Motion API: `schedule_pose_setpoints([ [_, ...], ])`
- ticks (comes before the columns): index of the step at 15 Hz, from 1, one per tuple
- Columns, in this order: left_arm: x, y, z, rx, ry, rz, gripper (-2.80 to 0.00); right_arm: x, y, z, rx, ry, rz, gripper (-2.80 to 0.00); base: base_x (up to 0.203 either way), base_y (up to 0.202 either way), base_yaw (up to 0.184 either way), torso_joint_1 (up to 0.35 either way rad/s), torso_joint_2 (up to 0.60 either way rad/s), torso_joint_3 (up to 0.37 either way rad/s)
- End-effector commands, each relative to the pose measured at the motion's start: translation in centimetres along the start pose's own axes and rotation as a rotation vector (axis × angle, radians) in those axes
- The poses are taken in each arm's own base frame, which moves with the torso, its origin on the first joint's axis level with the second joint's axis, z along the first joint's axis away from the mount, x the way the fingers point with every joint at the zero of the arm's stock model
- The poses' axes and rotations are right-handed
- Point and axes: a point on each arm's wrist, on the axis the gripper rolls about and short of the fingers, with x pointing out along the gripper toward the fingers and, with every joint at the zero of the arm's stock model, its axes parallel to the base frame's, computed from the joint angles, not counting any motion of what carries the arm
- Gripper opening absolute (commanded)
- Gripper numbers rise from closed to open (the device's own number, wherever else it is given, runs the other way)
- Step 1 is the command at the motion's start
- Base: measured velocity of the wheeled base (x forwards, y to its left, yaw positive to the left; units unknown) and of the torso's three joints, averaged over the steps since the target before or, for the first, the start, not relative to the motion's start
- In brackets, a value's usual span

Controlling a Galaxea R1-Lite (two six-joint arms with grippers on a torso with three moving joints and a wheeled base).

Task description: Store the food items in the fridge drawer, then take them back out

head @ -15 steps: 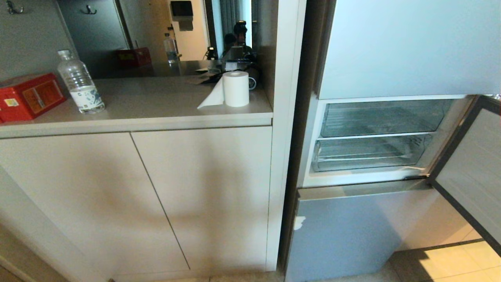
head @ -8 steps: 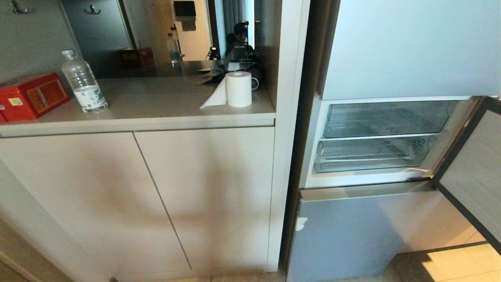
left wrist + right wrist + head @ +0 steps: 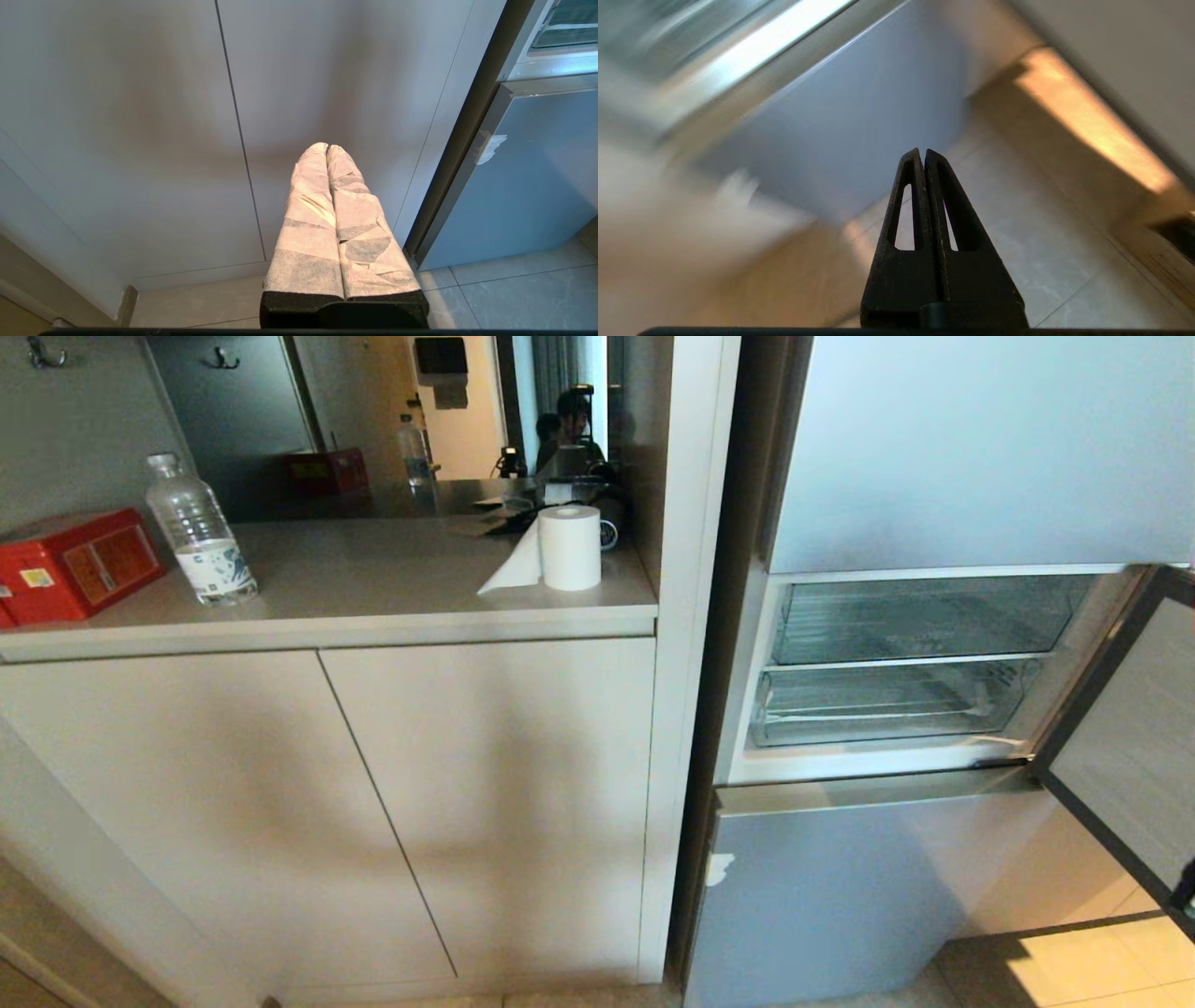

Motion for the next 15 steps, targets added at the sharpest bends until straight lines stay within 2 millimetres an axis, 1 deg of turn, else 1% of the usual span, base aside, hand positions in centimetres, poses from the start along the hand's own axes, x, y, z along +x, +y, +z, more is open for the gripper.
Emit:
schedule_pose_setpoints([
  [1, 0.0, 0.0, 0.0, 0.000, 0.001, 0.000, -2.80, 8.0, 0.7, 1.2, 0.045, 0.001, -0.171, -2.80, 0.000, 0.000, 0.000, 0.000, 0.00, 0.000],
  [2, 0.0, 0.0, 0.0, 0.000, 0.001, 0.000, -2.80, 9.1, 0.4, 2.6, 0.079, -0.055, -0.212, -2.80, 0.000, 0.000, 0.000, 0.000, 0.00, 0.000],
  [4, 0.0, 0.0, 0.0, 0.000, 0.001, 0.000, -2.80, 11.5, -0.6, 3.9, 0.107, -0.086, -0.312, -2.80, 0.000, 0.000, 0.000, 0.000, 0.00, 0.000],
  [5, 0.0, 0.0, 0.0, 0.000, 0.001, 0.000, -2.80, 12.3, -1.5, 4.7, 0.124, -0.109, -0.362, -2.80, 0.000, 0.000, 0.000, 0.000, 0.00, 0.000],
  [7, 0.0, 0.0, 0.0, 0.000, 0.001, 0.000, -2.80, 13.1, -3.6, 6.4, 0.135, -0.151, -0.439, -2.80, 0.000, 0.000, 0.000, 0.000, 0.00, 0.000],
  [8, 0.0, 0.0, 0.0, 0.000, 0.001, 0.000, -2.80, 13.5, -4.4, 7.1, 0.133, -0.161, -0.461, -2.80, 0.000, 0.000, 0.000, 0.000, 0.00, 0.000],
  [10, 0.0, 0.0, 0.0, 0.000, 0.001, 0.000, -2.80, 14.3, -6.1, 7.6, 0.148, -0.163, -0.497, -2.80, 0.000, 0.000, 0.000, 0.000, 0.00, 0.000],
  [13, 0.0, 0.0, 0.0, 0.000, 0.001, 0.000, -2.80, 14.6, -7.8, 8.4, 0.173, -0.173, -0.510, -2.80, 0.000, 0.000, 0.000, 0.000, 0.00, 0.000],
  [15, 0.0, 0.0, 0.0, 0.000, 0.001, 0.000, -2.80, 14.7, -8.5, 9.3, 0.172, -0.195, -0.523, -2.80, 0.000, 0.000, 0.000, 0.000, 0.00, 0.000],
])
